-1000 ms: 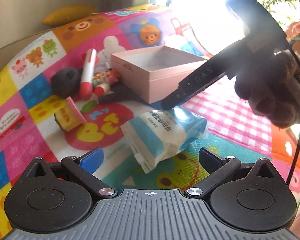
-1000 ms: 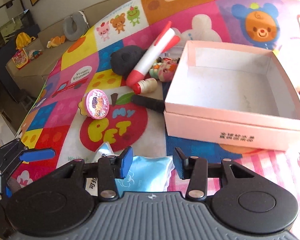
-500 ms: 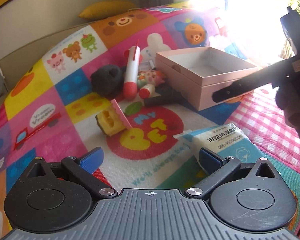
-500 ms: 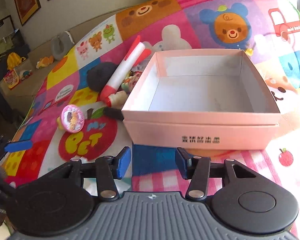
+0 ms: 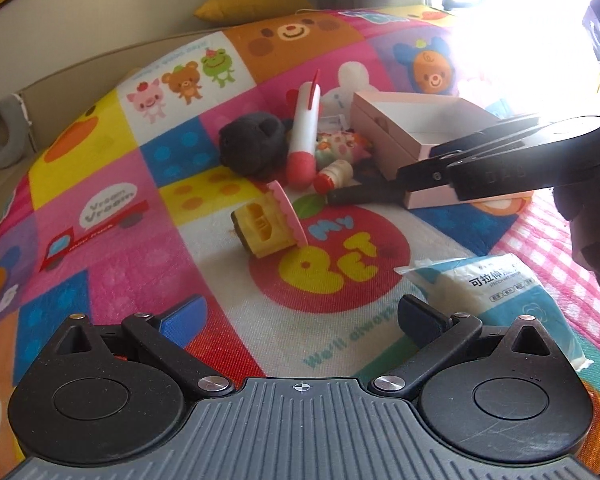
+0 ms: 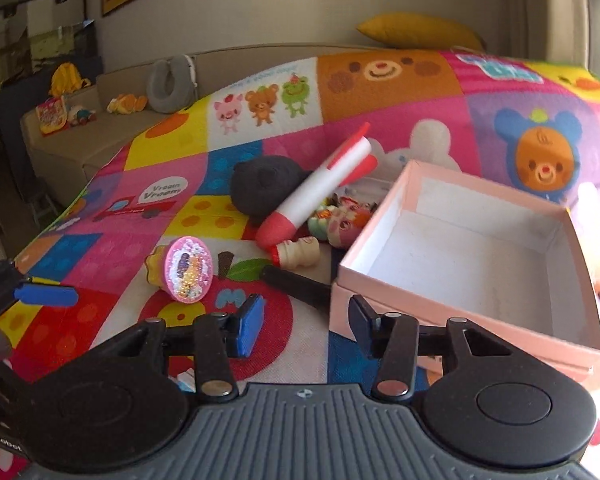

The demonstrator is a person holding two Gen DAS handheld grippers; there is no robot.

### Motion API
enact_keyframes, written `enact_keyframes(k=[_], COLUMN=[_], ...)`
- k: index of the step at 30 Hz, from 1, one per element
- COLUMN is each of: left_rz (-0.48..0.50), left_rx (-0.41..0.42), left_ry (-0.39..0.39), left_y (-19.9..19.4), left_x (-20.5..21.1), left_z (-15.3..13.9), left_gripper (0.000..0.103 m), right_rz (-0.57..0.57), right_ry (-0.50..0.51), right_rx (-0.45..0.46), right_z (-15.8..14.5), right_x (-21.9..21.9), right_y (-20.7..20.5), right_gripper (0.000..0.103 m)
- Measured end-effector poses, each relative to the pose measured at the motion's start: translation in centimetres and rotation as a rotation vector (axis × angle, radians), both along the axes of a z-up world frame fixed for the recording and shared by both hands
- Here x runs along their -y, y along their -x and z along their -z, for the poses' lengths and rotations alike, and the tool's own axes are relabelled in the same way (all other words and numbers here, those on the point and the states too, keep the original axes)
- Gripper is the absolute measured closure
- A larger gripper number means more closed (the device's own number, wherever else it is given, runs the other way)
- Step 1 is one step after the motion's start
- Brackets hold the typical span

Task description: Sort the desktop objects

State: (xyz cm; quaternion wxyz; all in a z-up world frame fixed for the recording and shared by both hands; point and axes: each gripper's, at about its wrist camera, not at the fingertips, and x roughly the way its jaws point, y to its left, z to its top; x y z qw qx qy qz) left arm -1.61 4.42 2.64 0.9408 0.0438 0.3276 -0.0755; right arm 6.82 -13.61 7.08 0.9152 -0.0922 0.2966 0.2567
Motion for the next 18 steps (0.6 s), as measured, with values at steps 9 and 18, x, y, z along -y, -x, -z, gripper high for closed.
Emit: enact_keyframes(k=[9, 18], left_rz=[0.016, 0.020], left_rx=[-0.014, -0.004], left_ry=[0.092, 0.145], left_y=[0.9, 0.9], left_x=[-1.1, -1.7], left_z=[1.1, 1.2], left_gripper=[0.000, 0.000], right_rz=[-0.011, -0.106], right_ry=[0.080, -0.126], right_rx=[-0.209, -0.420], right_z=[0.9, -1.5], right_x=[-6.9, -2.1], right_y=[-7.9, -4.6], right_gripper=[0.074, 0.072])
